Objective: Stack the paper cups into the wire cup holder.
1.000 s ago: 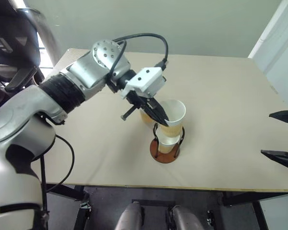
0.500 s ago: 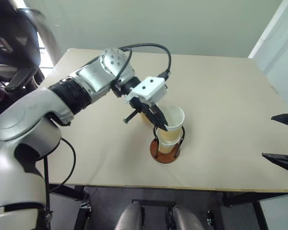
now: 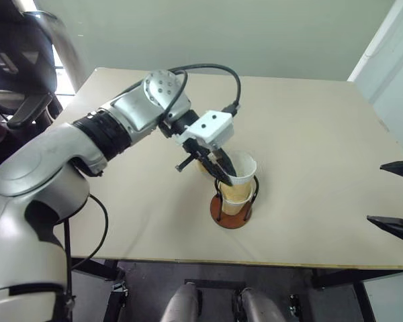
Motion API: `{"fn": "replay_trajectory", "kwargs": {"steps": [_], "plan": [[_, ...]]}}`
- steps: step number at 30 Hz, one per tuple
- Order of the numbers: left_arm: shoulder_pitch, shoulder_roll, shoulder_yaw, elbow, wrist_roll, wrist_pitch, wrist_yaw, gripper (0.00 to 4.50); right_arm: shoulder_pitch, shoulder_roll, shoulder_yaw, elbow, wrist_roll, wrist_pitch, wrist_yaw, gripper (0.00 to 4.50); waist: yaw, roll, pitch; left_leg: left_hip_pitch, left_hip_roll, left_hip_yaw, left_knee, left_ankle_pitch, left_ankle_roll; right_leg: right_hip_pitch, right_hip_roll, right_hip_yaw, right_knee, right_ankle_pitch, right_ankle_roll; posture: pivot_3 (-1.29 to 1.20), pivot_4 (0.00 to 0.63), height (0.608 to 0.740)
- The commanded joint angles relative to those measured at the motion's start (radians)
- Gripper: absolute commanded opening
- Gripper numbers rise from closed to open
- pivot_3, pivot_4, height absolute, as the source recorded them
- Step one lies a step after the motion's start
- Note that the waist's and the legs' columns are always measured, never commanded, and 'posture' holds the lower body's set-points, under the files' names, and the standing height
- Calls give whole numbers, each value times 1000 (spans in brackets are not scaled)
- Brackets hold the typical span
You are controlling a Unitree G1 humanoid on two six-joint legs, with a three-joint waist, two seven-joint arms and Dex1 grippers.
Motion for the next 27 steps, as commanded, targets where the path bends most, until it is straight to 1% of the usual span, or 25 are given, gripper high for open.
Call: {"fn": "replay_trajectory", "kwargs": {"steps": [1, 5, 6, 7, 8, 12, 16, 19, 21, 27], "plan": [[0, -4, 41, 6, -9, 11, -34, 2096, -1, -19, -20, 6, -10, -13, -4, 4500, 0, 0, 0, 0, 0, 0, 0, 0, 0, 0, 0, 0, 0, 0, 0, 0, 150, 740], [12, -37, 103, 43, -3, 30, -34, 3554, -2, -22, -5, 13, -17, -22, -5, 4500, 1, 0, 0, 0, 0, 0, 0, 0, 0, 0, 0, 0, 0, 0, 1, 0, 150, 740], [14, -47, 122, 54, 0, 36, -34, 3990, -2, -23, 1, 17, -22, -28, -4, 4500, 1, 0, 0, 0, 0, 0, 1, 0, 0, 0, 0, 0, 0, 0, 1, 0, 150, 740], [15, -59, 158, 85, 13, 41, -34, 4318, -5, -27, 13, 24, -26, -37, -3, 4500, 1, 0, 0, 0, 0, 0, 1, 0, 0, 0, 0, 0, 0, 0, 1, 0, 150, 740], [17, -69, 186, 107, 24, 45, -34, 4454, -7, -28, 22, 29, -30, -44, -2, 4500, 1, 0, 0, 0, 0, 0, 1, 0, 0, 1, 0, 0, 0, 0, 1, 0, 150, 740], [7, -73, 324, 322, 160, 41, -34, 4454, -30, -46, 90, 64, -55, -91, 3, 4500, -1, 1, 0, 0, 0, 0, 2, 1, 1, 1, 0, 0, 0, 0, 1, 0, 150, 740], [35, -25, 373, 460, 319, 4, -34, 4454, -56, -57, 160, 100, -80, -142, 7, 4500, -8, 1, -1, 2, 0, 1, 0, 1, 1, 0, 0, 0, 1, 0, 1, 0, 150, 740], [73, -51, 443, 538, 420, -35, -34, 4454, -87, -66, 220, 130, -95, -180, 10, 4500, -6, 3, -2, 1, 0, 0, 1, 1, 1, 1, 0, 0, 0, 0, 2, 0, 150, 740], [95, -76, 482, 547, 436, -8, -34, 4454, -103, -73, 245, 146, -104, -197, 13, 4500, 4, 3, -1, 0, -2, -1, 1, 1, 2, 1, 0, 0, 0, 0, 4, 0, 150, 740], [149, -174, 620, 658, 610, -92, -9, 4454, -132, -86, 266, 155, -114, -199, 22, 4500, 14, 3, -1, -1, -4, 0, 5, 1, 3, 1, -4, 0, 0, 1, 7, 0, 150, 740]]}}
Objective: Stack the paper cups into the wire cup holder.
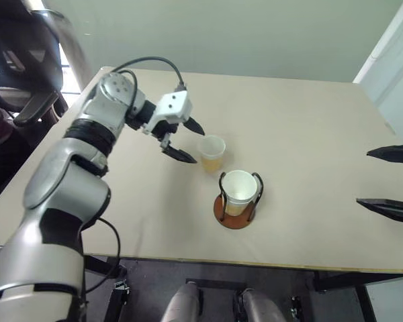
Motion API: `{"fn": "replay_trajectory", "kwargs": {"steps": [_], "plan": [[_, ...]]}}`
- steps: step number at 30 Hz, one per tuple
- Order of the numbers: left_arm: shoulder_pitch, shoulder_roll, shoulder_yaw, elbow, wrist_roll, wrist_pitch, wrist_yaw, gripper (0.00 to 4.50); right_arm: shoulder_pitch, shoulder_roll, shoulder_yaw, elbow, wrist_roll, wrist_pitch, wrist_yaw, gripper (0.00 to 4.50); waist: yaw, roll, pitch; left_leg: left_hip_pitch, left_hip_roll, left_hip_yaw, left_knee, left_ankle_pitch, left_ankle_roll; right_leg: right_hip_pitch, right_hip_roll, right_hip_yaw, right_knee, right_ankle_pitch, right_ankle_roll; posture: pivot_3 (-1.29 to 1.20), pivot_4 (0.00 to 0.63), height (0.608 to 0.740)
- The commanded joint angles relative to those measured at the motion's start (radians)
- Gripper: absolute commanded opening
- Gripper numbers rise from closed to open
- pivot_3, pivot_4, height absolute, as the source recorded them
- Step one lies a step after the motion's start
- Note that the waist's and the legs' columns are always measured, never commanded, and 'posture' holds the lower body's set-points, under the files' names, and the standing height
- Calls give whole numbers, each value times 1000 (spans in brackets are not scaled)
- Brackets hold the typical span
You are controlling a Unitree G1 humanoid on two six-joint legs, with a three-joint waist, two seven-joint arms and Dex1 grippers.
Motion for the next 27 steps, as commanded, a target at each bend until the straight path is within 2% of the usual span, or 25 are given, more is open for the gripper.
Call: {"fn": "replay_trajectory", "kwargs": {"steps": [1, 6, 8, 11, 14, 16, 17, 19, 20, 21, 27], "plan": [[5, -33, 95, 53, 105, -58, -8, 4454, -11, -17, -13, -4, -6, -3, 11, 4500, -1, 0, 0, 0, 0, 1, 0, 0, 0, 0, -1, 0, 0, 0, 0, 0, 150, 740], [32, -68, 159, 95, 229, -84, 1, 4454, -7, -12, -35, -27, -8, 23, 9, 4500, -3, 0, 0, 1, 0, 7, 1, 0, 0, 0, -2, 0, 0, 0, 2, 0, 150, 740], [40, -83, 179, 108, 277, -102, 37, 4109, -7, -9, -40, -35, -8, 32, 7, 4500, -3, 0, 0, 1, 0, 7, 1, 0, 0, 0, -3, 0, 0, 0, 2, 0, 150, 740], [39, -99, 220, 123, 325, -109, 62, 3295, -9, -6, -49, -47, -6, 47, 3, 4500, -2, 0, 0, 1, 0, 7, 3, 0, 1, 0, -3, 1, 0, 0, 2, 0, 150, 740], [34, -110, 263, 125, 354, -106, 50, 2281, -7, -1, -61, -56, -6, 58, 6, 4500, -3, 0, 0, 1, 0, 9, 4, -3, 6, 0, -3, 1, 0, 0, 2, 0, 150, 740], [33, -117, 286, 125, 374, -106, 47, 1431, -7, 1, -66, -59, -6, 62, 7, 4500, -3, 0, 0, 1, 1, 11, 4, -4, 9, 0, -3, 2, 0, 0, 3, 0, 150, 740], [34, -120, 295, 124, 383, -107, 48, 1184, -8, 1, -66, -59, -7, 64, 7, 4500, -3, 0, 0, 1, 1, 11, 4, -4, 9, 0, -3, 3, 0, 0, 3, 0, 150, 740], [37, -126, 311, 121, 398, -109, 32, 356, -8, 2, -67, -58, -9, 64, 9, 4500, -3, 0, 0, 1, 1, 11, 5, -4, 10, 0, -3, 3, 0, 0, 3, 0, 150, 740], [39, -127, 319, 120, 404, -110, 27, 140, -9, 2, -67, -58, -9, 64, 10, 4500, -3, 0, 0, 1, 1, 11, 6, -4, 11, 0, -3, 4, 0, 0, 3, 0, 150, 740], [39, -127, 325, 119, 411, -112, 24, 34, -10, 2, -68, -58, -10, 64, 10, 4500, -3, 0, 0, 1, 1, 12, 7, -4, 11, 0, -3, 4, 0, 1, 4, 0, 150, 740], [42, -123, 356, 114, 448, -115, 8, 34, -8, -2, -72, -41, -23, 54, 29, 4500, -3, 0, 0, 1, 0, 14, 9, -6, 14, 0, -3, 8, 0, 2, 6, 0, 150, 740]]}}
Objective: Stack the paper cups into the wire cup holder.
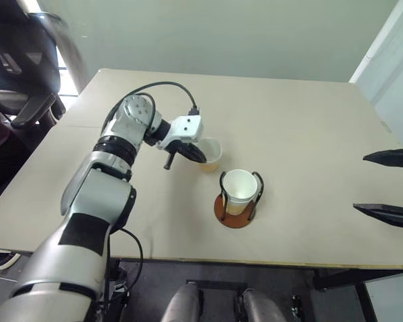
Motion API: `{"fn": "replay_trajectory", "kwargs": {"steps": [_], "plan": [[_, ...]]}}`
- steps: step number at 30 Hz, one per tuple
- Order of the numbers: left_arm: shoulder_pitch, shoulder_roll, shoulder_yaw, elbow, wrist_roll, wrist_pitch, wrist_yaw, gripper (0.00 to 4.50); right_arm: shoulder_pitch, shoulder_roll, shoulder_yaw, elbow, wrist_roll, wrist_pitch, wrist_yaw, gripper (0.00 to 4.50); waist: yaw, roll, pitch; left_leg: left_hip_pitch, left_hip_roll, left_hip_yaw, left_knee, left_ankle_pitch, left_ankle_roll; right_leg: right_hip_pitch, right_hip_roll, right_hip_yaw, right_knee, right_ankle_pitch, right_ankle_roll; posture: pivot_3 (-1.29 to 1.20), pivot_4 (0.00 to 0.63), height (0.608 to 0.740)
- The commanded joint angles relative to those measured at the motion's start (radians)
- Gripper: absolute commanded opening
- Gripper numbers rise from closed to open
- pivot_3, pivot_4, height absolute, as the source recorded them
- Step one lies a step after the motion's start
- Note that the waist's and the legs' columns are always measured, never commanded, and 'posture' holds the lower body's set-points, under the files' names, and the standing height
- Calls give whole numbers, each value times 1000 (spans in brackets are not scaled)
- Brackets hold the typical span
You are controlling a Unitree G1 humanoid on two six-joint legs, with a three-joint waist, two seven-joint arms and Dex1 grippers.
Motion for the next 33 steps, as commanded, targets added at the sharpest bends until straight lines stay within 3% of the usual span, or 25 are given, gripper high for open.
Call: {"fn": "replay_trajectory", "kwargs": {"steps": [1, 9, 30, 33], "plan": [[-11, 10, 36, -16, 22, -16, -12, 34, -7, -6, -49, 18, -16, -16, 15, 4500, 0, 0, 0, 0, 0, 1, 0, 0, 0, 0, 0, 1, 0, 0, 0, 0, 150, 740], [-2, 26, 56, -14, 70, -32, 5, 34, -13, -4, -20, 28, -29, -37, 17, 4500, -1, 0, 0, 1, -1, 6, 0, -2, 4, -2, 1, 11, -1, 3, 5, 0, 150, 740], [-54, 32, 139, 0, 98, 8, 58, 34, -7, -5, -5, 22, -47, -44, 11, 4500, -1, 0, 0, 1, -2, 8, 1, -2, 6, -3, 1, 14, -1, 4, 6, 0, 150, 740], [-82, 37, 169, -1, 75, 53, 22, 590, -7, -6, -3, 23, -49, -45, 11, 4500, -1, 0, 0, 0, -2, 8, 1, -2, 6, -3, 0, 14, -1, 4, 6, 0, 150, 740]]}}
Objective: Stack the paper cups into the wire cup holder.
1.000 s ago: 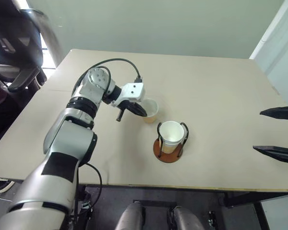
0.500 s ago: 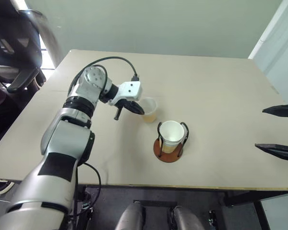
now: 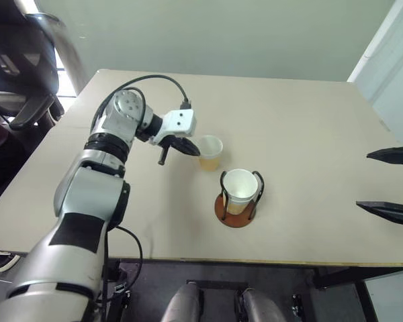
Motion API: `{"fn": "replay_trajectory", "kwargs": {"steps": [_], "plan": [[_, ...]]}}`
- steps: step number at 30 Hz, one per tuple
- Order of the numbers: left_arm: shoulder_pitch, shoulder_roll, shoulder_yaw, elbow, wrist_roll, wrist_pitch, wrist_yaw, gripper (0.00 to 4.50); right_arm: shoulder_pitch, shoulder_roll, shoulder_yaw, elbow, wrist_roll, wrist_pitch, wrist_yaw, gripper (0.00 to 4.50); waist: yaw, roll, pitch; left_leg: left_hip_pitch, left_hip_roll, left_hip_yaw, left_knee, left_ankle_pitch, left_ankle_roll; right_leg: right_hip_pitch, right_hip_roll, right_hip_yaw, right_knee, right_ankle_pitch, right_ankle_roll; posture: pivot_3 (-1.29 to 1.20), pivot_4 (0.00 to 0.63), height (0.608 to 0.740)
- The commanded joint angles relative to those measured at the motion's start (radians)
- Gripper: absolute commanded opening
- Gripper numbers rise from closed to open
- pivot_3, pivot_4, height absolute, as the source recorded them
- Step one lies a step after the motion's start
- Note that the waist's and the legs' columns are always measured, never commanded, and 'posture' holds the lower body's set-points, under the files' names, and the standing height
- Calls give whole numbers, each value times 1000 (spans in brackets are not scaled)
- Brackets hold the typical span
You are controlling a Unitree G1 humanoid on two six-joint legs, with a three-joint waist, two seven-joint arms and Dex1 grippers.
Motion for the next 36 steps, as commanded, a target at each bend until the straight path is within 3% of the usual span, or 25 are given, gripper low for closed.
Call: {"fn": "replay_trajectory", "kwargs": {"steps": [1, 7, 12, 18, 21, 28, 36], "plan": [[-64, 12, 54, -16, -34, 37, -36, 945, -5, -6, -12, 5, -11, -11, -1, 4500, 0, 0, 0, 0, 0, 0, 0, 0, 0, 0, 0, 0, 0, 0, 0, 0, 150, 740], [-32, -12, 13, -11, 31, -13, 2, 3013, -10, -10, -2, 9, -13, -17, -4, 4500, 0, 1, 0, 0, 0, 0, 0, 0, 1, 0, 0, 1, 0, 0, 0, 0, 150, 740], [-5, -41, -11, -5, 61, -41, -3, 3013, -5, -9, -12, 1, -18, -10, 0, 4500, -1, 1, 0, 0, -1, 1, 0, 0, 1, -1, 0, 1, 0, 1, 1, 0, 150, 740], [3, -67, -46, 6, 130, -99, 150, 3013, 2, -4, -36, -17, -16, 11, 1, 4500, -1, 1, 0, 0, -2, 2, 0, 0, 2, 0, -1, 2, 0, 1, 2, 0, 150, 740], [9, -71, -66, 15, 164, -119, 203, 2457, 9, 1, -50, -27, -17, 23, 2, 4500, -1, 1, 0, 0, -2, 2, 0, 0, 2, -1, -2, 2, 0, 1, 2, 0, 150, 740], [19, -65, -75, 25, 192, -134, 216, 43, 18, 6, -72, -38, -19, 40, 6, 4500, -1, 1, 0, 0, -3, 2, 0, 0, 2, -1, -2, 2, 0, 1, 2, 0, 150, 740], [15, -57, -59, 24, 185, -133, 181, 43, 17, 4, -55, -27, -28, 25, 3, 4500, -1, 1, 0, 0, -3, 2, 0, 0, 2, -1, -2, 2, 0, 1, 2, 0, 150, 740]]}}
